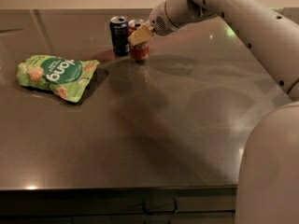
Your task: Move coke can near pepsi can
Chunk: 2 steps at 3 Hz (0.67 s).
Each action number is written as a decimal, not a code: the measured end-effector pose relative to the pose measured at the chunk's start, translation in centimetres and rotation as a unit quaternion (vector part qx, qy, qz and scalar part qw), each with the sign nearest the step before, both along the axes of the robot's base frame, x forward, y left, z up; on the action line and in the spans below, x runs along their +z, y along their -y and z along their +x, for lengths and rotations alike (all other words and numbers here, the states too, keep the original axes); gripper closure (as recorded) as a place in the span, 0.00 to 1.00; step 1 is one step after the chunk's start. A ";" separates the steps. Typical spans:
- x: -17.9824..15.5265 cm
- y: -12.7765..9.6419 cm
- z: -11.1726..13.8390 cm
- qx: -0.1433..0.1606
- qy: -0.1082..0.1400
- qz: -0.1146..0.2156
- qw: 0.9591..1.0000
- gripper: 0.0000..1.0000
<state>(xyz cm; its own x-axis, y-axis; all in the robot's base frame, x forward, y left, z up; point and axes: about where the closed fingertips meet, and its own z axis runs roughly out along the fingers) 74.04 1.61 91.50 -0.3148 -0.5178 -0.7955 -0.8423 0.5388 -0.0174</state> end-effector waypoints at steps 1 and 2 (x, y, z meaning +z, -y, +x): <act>-0.6 -0.2 0.4 0.001 -0.006 0.001 1.000 0.37; -1.2 -0.2 0.6 -0.001 -0.012 0.001 1.000 0.15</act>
Offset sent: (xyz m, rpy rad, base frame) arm 0.0091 -0.0042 -0.0146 0.0023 0.0310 -0.0152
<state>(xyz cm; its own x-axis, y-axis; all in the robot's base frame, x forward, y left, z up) 74.65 1.80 90.30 -0.3349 -0.5160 -0.7884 -0.8412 0.5407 0.0035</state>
